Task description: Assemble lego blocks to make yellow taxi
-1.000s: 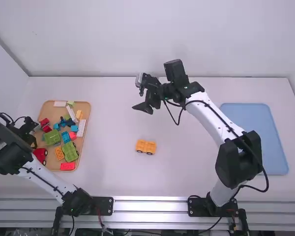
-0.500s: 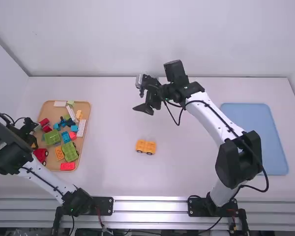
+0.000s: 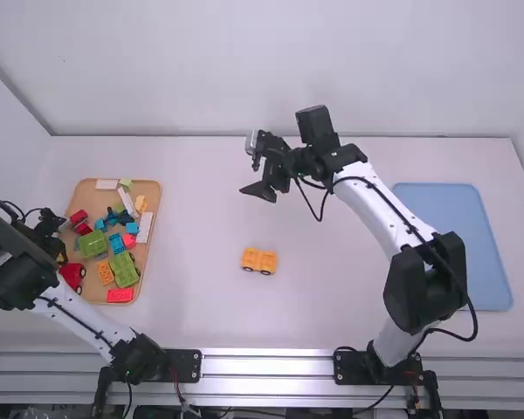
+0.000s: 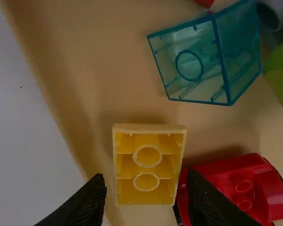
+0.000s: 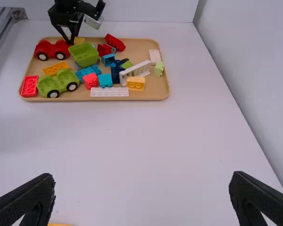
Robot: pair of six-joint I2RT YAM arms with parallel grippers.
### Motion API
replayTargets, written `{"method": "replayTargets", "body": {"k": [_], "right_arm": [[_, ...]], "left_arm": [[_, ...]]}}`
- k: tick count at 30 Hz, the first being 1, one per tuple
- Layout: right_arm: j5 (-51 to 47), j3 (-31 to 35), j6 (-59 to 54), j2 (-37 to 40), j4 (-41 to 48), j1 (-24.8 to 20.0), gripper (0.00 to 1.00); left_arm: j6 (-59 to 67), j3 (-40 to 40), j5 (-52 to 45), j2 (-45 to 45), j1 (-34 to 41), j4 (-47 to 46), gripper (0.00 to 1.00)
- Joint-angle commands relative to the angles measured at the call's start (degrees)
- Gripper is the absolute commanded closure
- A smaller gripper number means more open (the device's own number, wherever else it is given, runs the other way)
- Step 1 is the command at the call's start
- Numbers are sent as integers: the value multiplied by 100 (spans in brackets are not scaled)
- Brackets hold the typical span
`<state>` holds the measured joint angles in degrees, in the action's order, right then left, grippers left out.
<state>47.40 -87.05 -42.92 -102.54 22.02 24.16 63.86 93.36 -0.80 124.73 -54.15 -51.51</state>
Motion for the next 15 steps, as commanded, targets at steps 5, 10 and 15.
{"method": "replayTargets", "body": {"k": [5,10,15], "right_arm": [[24,-107,0,96,35,-22,2],[26,-105,0,96,57,-13,1],[26,-105,0,96,59,-20,2]], "left_arm": [[-195,-44,-153,96,52,42,53],[-361,-44,-136,96,52,98,55],[-372,-48,24,96,9,-66,56]]}}
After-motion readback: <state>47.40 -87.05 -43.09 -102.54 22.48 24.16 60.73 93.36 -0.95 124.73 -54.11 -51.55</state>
